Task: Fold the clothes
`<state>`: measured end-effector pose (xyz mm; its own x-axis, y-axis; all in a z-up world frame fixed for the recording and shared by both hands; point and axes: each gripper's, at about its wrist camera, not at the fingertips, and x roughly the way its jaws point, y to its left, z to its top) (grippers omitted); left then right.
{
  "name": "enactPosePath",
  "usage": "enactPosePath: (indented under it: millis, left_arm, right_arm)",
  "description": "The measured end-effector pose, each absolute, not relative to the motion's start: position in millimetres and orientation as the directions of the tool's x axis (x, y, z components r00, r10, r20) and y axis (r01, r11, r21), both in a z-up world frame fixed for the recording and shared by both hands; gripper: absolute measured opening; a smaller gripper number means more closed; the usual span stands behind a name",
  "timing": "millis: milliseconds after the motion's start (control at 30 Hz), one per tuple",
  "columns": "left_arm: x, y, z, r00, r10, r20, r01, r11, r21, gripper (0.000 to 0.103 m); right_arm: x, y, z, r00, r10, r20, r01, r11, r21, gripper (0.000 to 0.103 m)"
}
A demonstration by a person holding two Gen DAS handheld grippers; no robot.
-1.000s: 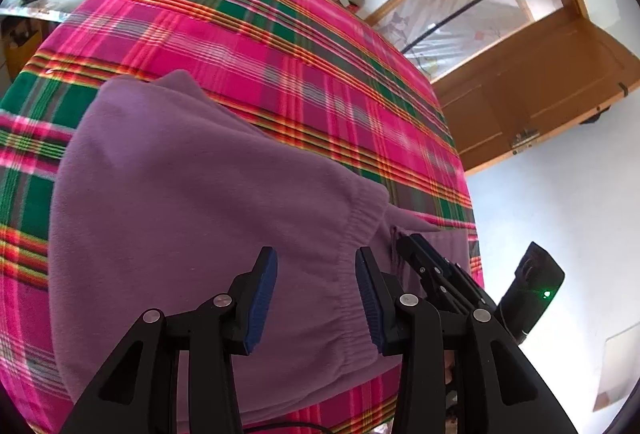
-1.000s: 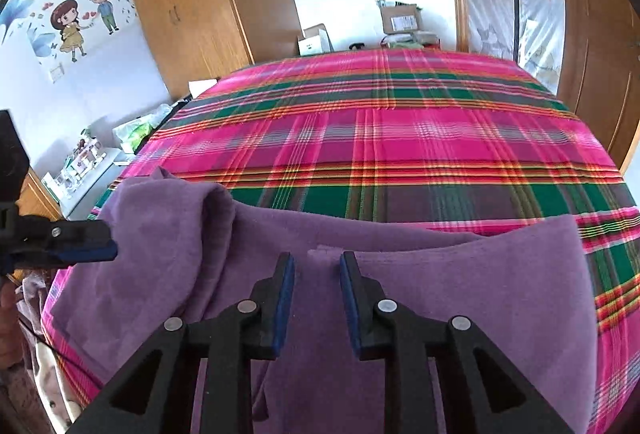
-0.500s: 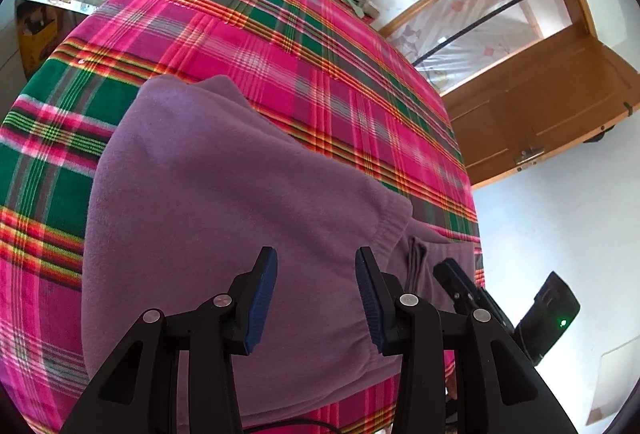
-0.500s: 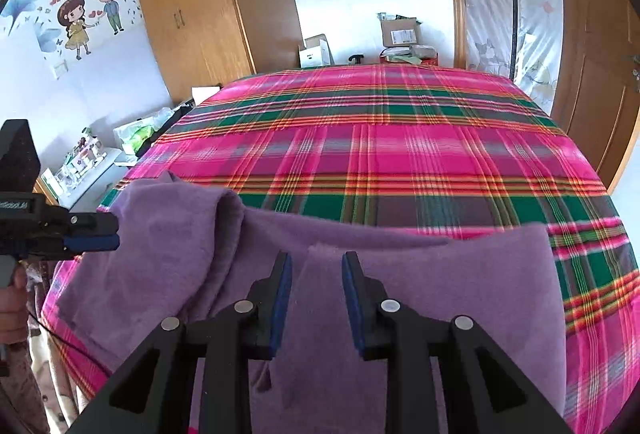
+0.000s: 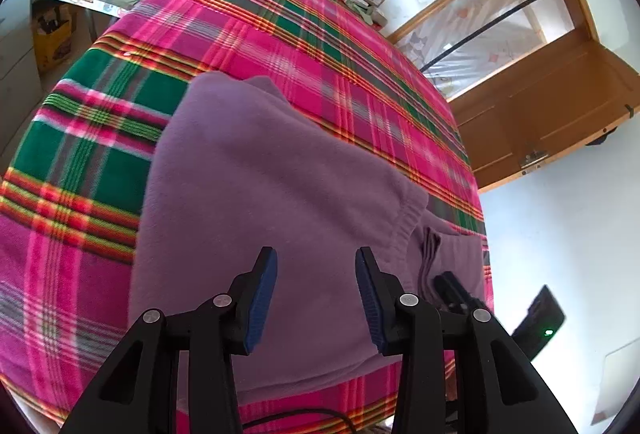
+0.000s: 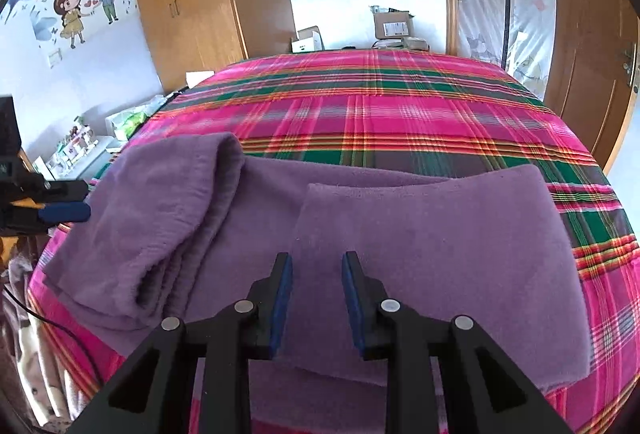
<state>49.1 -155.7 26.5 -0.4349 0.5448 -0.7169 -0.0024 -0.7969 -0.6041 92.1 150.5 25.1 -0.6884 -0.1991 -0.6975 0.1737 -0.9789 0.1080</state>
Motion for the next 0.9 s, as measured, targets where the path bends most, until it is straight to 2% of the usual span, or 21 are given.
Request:
enactPosePath:
  millis: [400,633,900]
  left_arm:
    - [74,-187,15,-0.462,0.501,-0.732,0.004,-0.824,-0.566,0.042]
    - [93,-204,4,-0.461,0.503,-0.731,0.009,-0.821,-0.570,0.042]
    - [112,-214,-3,-0.453,0.518,-0.725,-0.014,-0.818,-0.576,0.042]
  right_arm:
    - [113,137,20,-0.698,-0.151,-0.700,0.153,-0.986,0.060,0.026]
    - [113,117,43,-0.733,-0.202,-0.650,0.199,-0.977,0.079,0.026]
    - [117,63,52,-0.702,-0.329,-0.632,0.379,-0.924,0.060,0.026]
